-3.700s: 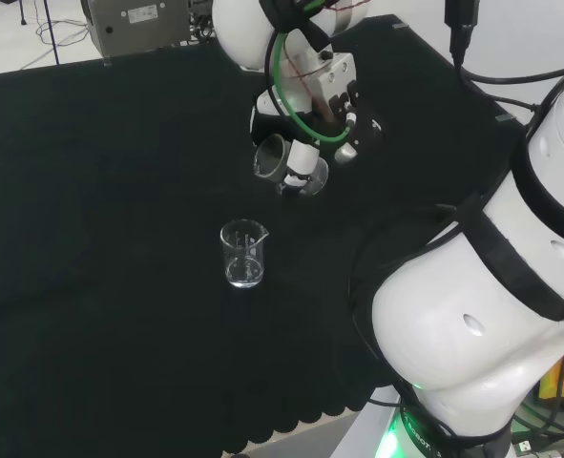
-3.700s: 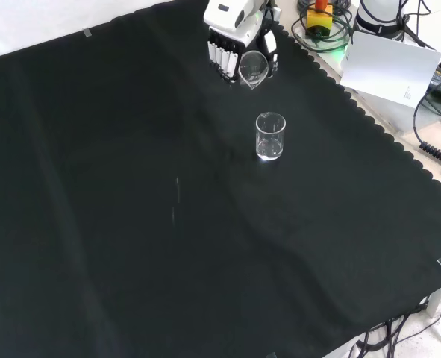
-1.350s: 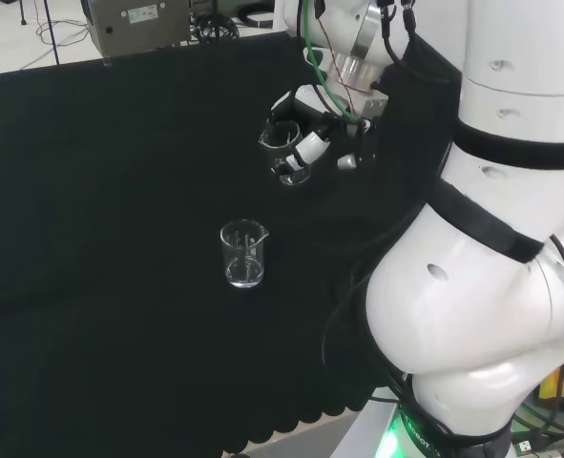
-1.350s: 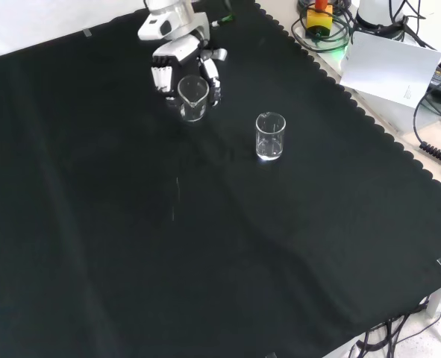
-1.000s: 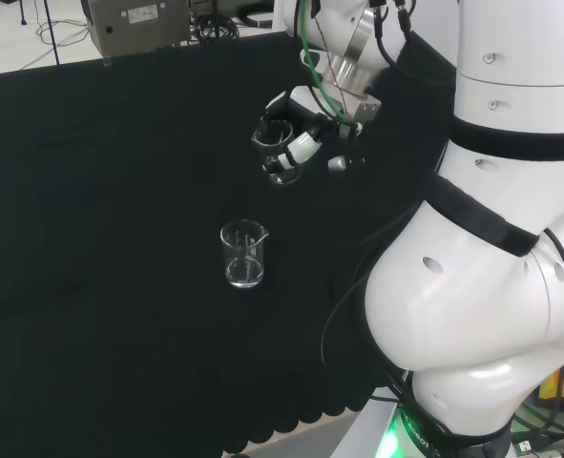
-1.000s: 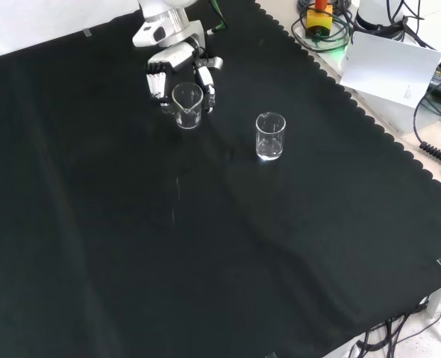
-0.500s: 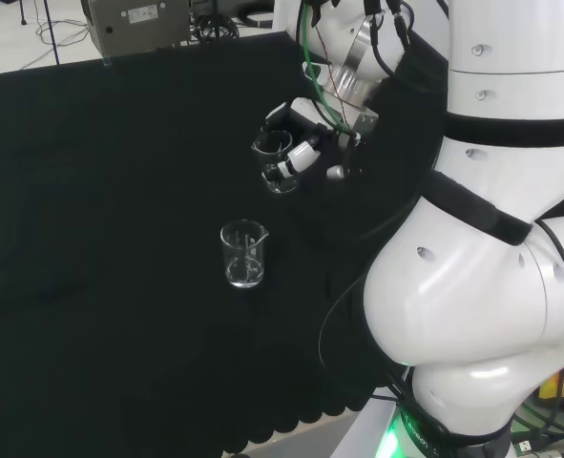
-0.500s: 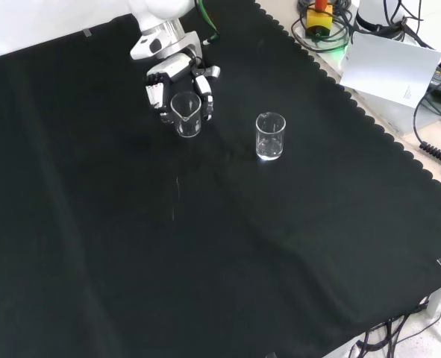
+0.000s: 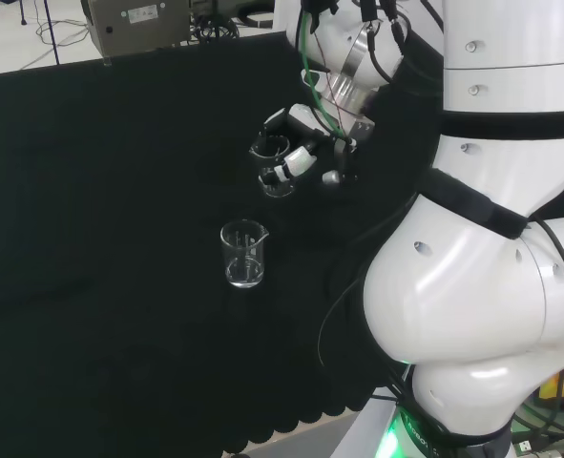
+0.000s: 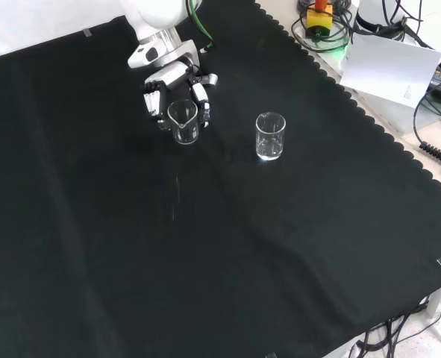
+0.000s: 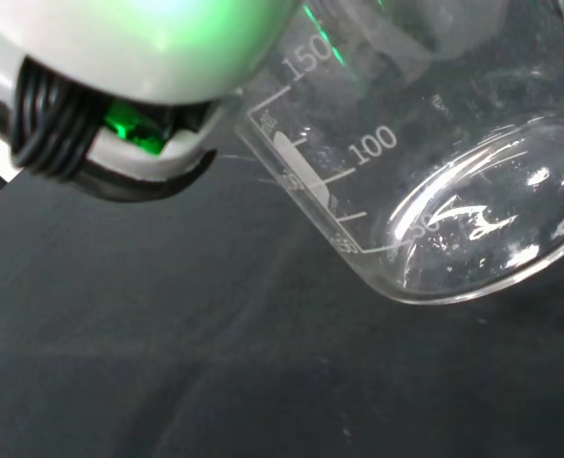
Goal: Place the beaker back on the table.
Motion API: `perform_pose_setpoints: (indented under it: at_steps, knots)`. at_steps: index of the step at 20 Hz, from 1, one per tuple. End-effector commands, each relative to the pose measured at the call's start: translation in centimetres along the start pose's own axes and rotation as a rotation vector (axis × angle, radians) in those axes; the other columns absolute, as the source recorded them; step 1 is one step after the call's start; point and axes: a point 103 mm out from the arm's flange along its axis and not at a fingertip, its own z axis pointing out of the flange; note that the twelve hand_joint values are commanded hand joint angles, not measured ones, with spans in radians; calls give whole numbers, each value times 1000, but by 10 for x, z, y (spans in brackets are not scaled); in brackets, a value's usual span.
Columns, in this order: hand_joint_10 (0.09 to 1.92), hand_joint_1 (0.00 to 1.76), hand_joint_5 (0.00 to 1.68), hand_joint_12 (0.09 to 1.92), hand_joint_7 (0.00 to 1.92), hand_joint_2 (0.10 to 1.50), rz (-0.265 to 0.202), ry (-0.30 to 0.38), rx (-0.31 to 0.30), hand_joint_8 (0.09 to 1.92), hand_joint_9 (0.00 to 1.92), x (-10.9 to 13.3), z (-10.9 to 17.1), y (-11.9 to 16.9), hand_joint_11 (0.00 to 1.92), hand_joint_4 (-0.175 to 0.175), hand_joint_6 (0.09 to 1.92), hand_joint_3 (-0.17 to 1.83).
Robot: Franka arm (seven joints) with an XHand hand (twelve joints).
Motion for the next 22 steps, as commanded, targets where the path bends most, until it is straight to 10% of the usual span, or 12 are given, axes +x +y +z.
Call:
perform_pose_setpoints:
  at_steps: [1,8,22]
  knots:
    - [767,1302,1152,885,1208,558,4,-16,9,970,1499,5,11,7,1271,-175,992,933]
    - [743,1301,1149,871,1204,575,14,18,5,957,1492,-14,9,6,1263,-175,979,900]
    - [672,1308,1172,834,1355,469,9,12,-5,834,1470,-17,18,15,1259,-69,961,1037]
